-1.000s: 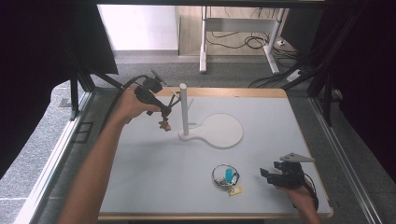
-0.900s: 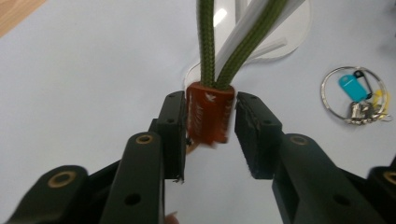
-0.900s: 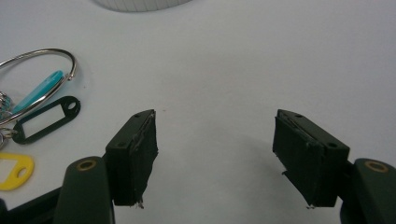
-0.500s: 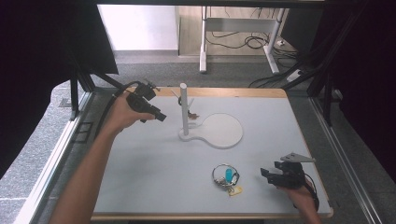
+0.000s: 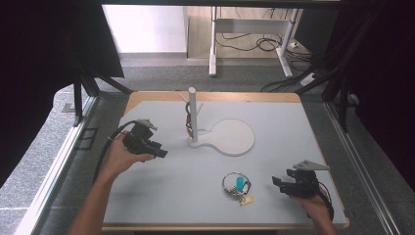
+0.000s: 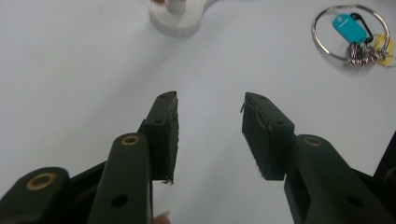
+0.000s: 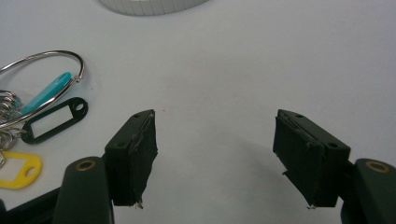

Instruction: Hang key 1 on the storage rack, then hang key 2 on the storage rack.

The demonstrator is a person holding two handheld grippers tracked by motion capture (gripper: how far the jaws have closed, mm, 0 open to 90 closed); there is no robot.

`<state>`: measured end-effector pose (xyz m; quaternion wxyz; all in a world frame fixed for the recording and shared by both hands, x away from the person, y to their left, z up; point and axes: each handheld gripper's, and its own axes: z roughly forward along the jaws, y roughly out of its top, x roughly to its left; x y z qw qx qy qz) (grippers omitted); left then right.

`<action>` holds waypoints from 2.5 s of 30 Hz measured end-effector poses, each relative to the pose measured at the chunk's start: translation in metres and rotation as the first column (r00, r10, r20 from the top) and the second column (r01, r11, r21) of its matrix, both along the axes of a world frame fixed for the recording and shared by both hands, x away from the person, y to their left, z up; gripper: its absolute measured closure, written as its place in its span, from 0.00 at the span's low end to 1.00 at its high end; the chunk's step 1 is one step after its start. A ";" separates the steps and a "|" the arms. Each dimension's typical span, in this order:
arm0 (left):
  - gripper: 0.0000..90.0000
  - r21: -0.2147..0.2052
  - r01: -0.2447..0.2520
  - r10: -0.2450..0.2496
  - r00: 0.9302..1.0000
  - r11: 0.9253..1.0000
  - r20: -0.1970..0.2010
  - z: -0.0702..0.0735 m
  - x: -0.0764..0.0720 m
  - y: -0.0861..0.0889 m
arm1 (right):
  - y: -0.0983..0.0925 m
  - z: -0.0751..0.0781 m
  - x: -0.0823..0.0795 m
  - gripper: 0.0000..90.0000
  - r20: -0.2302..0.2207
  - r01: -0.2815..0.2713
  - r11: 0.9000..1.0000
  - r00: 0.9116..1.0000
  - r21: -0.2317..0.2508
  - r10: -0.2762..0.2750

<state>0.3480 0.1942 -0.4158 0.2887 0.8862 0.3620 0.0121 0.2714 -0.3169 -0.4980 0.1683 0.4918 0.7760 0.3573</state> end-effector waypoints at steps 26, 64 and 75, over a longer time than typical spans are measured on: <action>0.58 -0.012 0.000 0.000 1.000 1.000 -0.001 -0.063 -0.041 0.008 | 0.011 0.004 0.007 0.36 -0.017 -0.061 0.997 0.998 -0.050 0.060; 0.56 -0.081 -0.027 0.029 0.999 0.996 0.026 -0.056 -0.072 0.012 | 0.109 0.050 0.071 0.71 -0.441 -0.392 0.903 0.851 -0.173 0.285; 0.56 -0.082 -0.022 0.024 0.999 0.996 0.023 -0.056 -0.073 0.010 | 0.130 0.038 0.072 0.76 -0.543 -0.420 0.888 0.797 -0.185 0.264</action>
